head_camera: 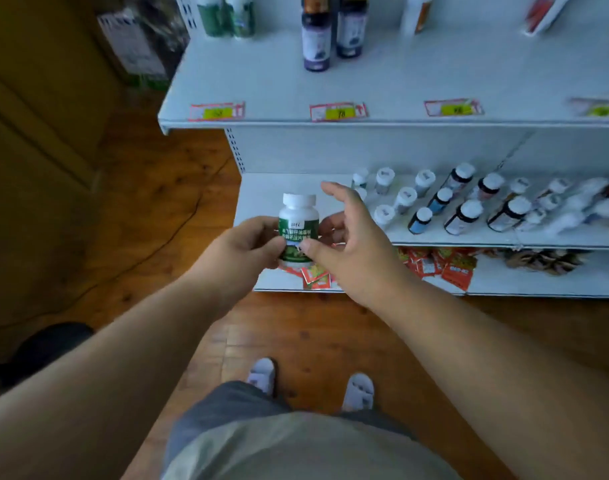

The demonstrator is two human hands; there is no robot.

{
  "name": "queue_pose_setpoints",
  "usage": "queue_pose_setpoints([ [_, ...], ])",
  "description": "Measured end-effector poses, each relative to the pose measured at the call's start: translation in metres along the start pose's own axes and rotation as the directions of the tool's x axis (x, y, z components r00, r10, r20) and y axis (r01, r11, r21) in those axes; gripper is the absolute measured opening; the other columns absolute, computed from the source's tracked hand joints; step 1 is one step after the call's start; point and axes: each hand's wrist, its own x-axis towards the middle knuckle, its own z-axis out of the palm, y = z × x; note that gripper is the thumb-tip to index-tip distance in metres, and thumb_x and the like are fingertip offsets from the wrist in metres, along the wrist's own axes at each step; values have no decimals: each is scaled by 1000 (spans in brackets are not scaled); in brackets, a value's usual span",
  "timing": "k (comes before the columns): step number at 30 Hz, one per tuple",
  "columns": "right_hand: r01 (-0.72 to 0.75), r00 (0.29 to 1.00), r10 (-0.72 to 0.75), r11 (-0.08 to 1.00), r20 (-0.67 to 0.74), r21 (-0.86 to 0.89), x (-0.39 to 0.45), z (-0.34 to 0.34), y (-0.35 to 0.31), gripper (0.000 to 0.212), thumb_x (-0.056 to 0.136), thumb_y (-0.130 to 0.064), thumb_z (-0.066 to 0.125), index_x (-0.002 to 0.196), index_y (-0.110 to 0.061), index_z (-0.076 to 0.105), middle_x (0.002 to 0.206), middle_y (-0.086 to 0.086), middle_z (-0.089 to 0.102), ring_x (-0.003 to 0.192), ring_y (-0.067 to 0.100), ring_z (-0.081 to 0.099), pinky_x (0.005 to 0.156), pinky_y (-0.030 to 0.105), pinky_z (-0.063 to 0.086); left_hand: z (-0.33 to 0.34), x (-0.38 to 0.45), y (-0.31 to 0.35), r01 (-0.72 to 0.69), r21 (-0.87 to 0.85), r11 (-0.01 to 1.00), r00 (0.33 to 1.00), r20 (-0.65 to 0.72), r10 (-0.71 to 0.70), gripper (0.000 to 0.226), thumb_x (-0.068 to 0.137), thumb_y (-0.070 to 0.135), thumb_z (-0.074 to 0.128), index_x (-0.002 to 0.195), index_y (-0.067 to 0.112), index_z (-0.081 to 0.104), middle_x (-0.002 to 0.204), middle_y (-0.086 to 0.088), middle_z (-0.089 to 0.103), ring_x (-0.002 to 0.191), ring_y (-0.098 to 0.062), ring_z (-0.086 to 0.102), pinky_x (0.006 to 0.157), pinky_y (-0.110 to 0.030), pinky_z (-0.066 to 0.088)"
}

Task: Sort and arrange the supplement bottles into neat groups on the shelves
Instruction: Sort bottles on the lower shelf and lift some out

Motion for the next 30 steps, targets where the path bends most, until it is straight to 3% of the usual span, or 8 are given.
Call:
queue_pose_setpoints([
  [3,59,998,-59,998,12,-12,-1,8,-50,62,86,-20,74,131,-48,41,88,-9,57,75,3,60,64,20,55,-34,-20,23,-79,-33,996,996,-40,78,23,99,18,57,121,25,60,101,7,75,95,-13,72,91,-43,57],
  [6,104,994,-105,994,-35,-38,12,29,-86,59,84,-26,75,126,-50,41,90,-12,58,77,2,62,72,23,55,-72,-28,40,-134,-55,989,989,-70,131,24,95,23,63,119,25,56,100,8,75,91,-10,73,84,-39,60],
  [14,127,980,-131,991,-150,-35,71,91,-137,55,87,-24,71,107,-65,41,96,-11,62,85,7,65,82,39,58,-170,9,57,-233,144,962,962,-108,250,34,89,24,73,120,30,61,99,16,71,83,1,68,78,-27,61],
  [23,175,947,-235,950,-220,-259,196,88,-147,58,89,-18,69,137,-35,42,102,-8,60,82,2,62,73,25,54,-195,130,82,-254,269,929,925,-213,315,34,88,22,74,118,30,59,101,17,68,83,-4,66,74,-31,60],
  [30,137,940,-242,913,-239,-385,318,93,-112,50,89,-17,69,134,-24,48,130,0,57,110,18,60,95,33,52,-188,253,83,-139,383,913,894,-347,283,38,88,20,74,121,26,57,115,7,66,96,-14,64,83,-34,58],
])
